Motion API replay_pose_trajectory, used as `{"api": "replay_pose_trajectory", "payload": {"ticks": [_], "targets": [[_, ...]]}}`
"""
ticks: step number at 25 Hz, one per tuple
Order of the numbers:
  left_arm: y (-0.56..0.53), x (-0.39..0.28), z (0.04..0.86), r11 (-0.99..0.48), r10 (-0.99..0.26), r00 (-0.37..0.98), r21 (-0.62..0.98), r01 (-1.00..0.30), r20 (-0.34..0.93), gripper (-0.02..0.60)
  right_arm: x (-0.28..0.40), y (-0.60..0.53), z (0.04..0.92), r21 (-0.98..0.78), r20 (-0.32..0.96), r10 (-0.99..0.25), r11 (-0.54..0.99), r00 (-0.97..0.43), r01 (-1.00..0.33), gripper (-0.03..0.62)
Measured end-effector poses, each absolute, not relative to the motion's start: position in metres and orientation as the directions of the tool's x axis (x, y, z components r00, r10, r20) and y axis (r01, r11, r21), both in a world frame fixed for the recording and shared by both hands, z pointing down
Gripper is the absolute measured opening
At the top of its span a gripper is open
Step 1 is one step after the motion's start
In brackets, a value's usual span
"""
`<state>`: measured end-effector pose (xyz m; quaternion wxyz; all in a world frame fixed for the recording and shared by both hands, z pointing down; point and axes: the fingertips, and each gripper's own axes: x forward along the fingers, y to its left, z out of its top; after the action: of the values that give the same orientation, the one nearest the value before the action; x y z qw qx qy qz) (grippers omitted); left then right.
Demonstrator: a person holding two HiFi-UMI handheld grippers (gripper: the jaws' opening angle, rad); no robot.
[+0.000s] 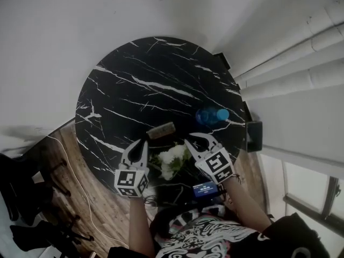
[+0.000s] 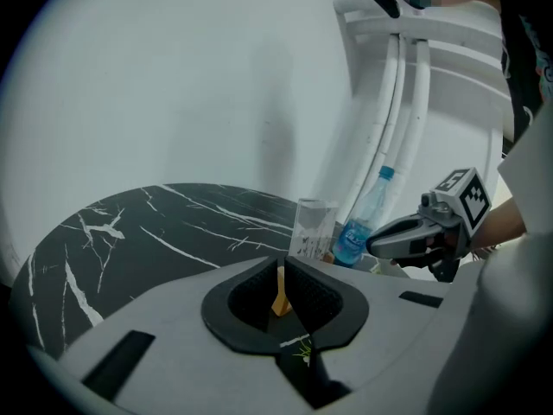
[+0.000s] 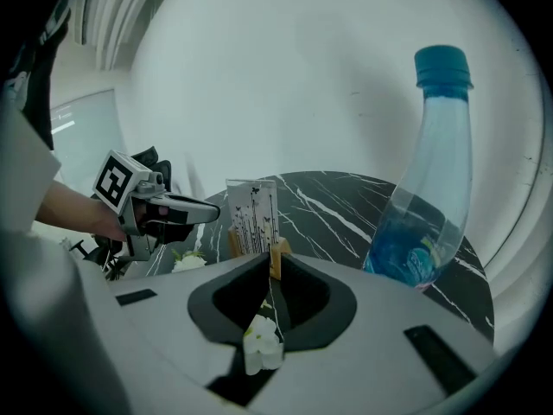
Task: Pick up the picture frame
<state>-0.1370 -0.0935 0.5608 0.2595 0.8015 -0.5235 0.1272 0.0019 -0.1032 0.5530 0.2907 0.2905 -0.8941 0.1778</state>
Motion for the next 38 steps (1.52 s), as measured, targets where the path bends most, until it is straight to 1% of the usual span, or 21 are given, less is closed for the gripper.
{"api": "replay_pose_trajectory", "payload": {"ticks": [2,3,5,6,14,19,23,30,38], "targets": [[-0.093,-0.136,0.567,-0.324,-0.764,0.431,0.293,-0.899,0.479,0.018,-0.002,-0.105,0.559,-0.161,0.628,-0.402,0.77,-0.666,-0.617,0.021],[-0.093,-0.135,0.57,-0.327,-0.756,0.44,0.303,-0.895,0.485,0.033,-0.005,-0.106,0.561,-0.168,0.63,-0.394,0.772,-0.669,-0.613,0.021],[-0.092,-0.133,0.577,-0.334,-0.734,0.461,0.325,-0.885,0.499,0.105,-0.011,-0.109,0.564,-0.172,0.635,-0.38,0.779,-0.673,-0.603,0.021],[-0.092,-0.131,0.581,-0.337,-0.724,0.469,0.333,-0.881,0.506,0.116,-0.014,-0.111,0.566,-0.172,0.636,-0.375,0.783,-0.674,-0.598,0.021],[-0.099,-0.126,0.595,-0.367,-0.694,0.489,0.325,-0.872,0.529,0.15,-0.026,-0.121,0.586,-0.188,0.653,-0.34,0.794,-0.677,-0.579,0.026],[-0.11,-0.122,0.598,-0.404,-0.686,0.507,0.306,-0.862,0.521,0.193,-0.03,-0.125,0.599,-0.209,0.665,-0.308,0.798,-0.68,-0.565,0.076],[-0.114,-0.114,0.6,-0.45,-0.671,0.545,0.308,-0.838,0.503,0.224,-0.036,-0.126,0.606,-0.182,0.674,-0.293,0.824,-0.678,-0.537,0.119],[-0.115,-0.106,0.611,-0.5,-0.623,0.575,0.295,-0.814,0.531,0.23,-0.042,-0.127,0.619,-0.173,0.692,-0.264,0.843,-0.672,-0.509,0.135],[-0.119,-0.106,0.615,-0.53,-0.622,0.568,0.244,-0.812,0.539,0.23,-0.049,-0.128,0.624,-0.131,0.694,-0.266,0.867,-0.669,-0.481,0.135]]}}
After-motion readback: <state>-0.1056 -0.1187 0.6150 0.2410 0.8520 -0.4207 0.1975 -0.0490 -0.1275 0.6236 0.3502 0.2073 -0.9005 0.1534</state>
